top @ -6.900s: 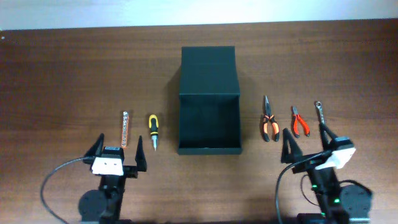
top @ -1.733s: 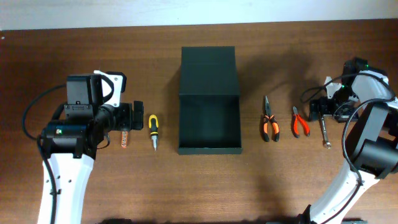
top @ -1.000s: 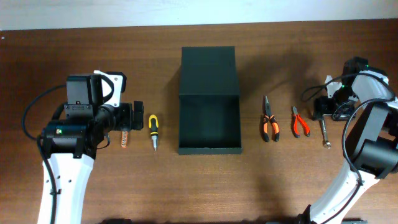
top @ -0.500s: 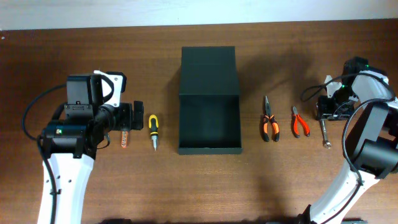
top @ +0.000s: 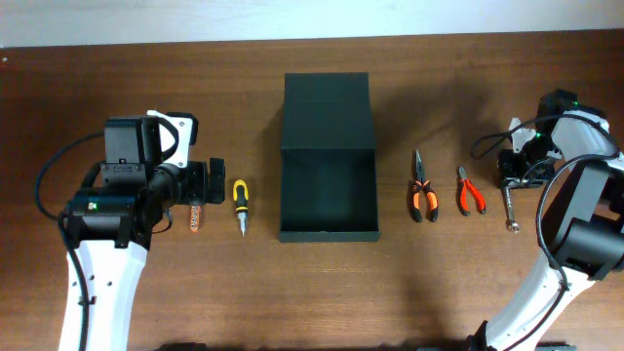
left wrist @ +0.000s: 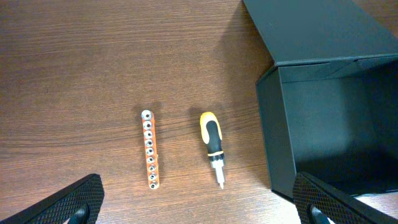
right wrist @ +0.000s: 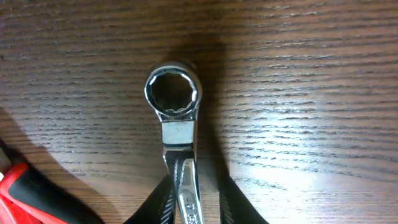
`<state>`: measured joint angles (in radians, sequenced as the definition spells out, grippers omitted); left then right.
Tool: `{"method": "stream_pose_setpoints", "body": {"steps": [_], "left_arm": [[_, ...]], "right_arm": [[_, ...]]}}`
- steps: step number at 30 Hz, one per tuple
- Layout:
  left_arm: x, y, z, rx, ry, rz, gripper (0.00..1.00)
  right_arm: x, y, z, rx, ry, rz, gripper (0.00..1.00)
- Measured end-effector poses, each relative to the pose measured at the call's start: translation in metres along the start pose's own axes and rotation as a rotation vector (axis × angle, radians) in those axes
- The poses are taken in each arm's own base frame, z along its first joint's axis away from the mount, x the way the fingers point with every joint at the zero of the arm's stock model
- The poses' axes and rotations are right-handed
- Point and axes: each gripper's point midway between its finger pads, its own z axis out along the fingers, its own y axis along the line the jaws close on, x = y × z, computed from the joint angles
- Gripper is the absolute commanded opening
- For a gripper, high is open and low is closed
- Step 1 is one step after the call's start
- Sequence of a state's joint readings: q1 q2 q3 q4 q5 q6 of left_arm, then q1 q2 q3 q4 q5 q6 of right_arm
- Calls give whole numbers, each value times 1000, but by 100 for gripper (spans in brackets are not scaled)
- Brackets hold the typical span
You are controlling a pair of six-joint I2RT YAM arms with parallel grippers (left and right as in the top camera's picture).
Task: Pack container
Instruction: 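Lift the wrench with the right gripper and carry it over the box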
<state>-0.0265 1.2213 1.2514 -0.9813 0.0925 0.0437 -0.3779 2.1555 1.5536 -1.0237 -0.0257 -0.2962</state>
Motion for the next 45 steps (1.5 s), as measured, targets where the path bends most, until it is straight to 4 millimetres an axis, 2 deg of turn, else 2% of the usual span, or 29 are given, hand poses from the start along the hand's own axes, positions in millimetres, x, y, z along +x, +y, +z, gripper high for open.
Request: {"method": "stream_pose_setpoints", "body": {"steps": [11,22,30,35,37,39,41,44,45], "left_arm": [[0,0,0,0,0,0,99],[0,0,0,0,0,0,99],[0,0,0,0,0,0,99],[0,0,0,0,0,0,99],[0,0,0,0,0,0,99],[0,0,0,-1,0,0,99],[0,1,0,-4,1,0,99],[0,3,0,-19,2,0,99],[1,4,0,-21,2,0,99]], "right_arm": [[0,0,0,-2,-1,2,11],[0,0,0,-2,-1,0,10],[0,1,0,-5,-2,5,4],[2,3,-2,-15,11,12,4],[0,3,-7,-20,18,13,4],[-11,1,-21,-17,-7,13,4],[-22,-1,-38,-14,-41,12,4],[-46,-3,-74,-13,-127,14,4],[-48,-3,-78,-12,-137,17,4]]}}
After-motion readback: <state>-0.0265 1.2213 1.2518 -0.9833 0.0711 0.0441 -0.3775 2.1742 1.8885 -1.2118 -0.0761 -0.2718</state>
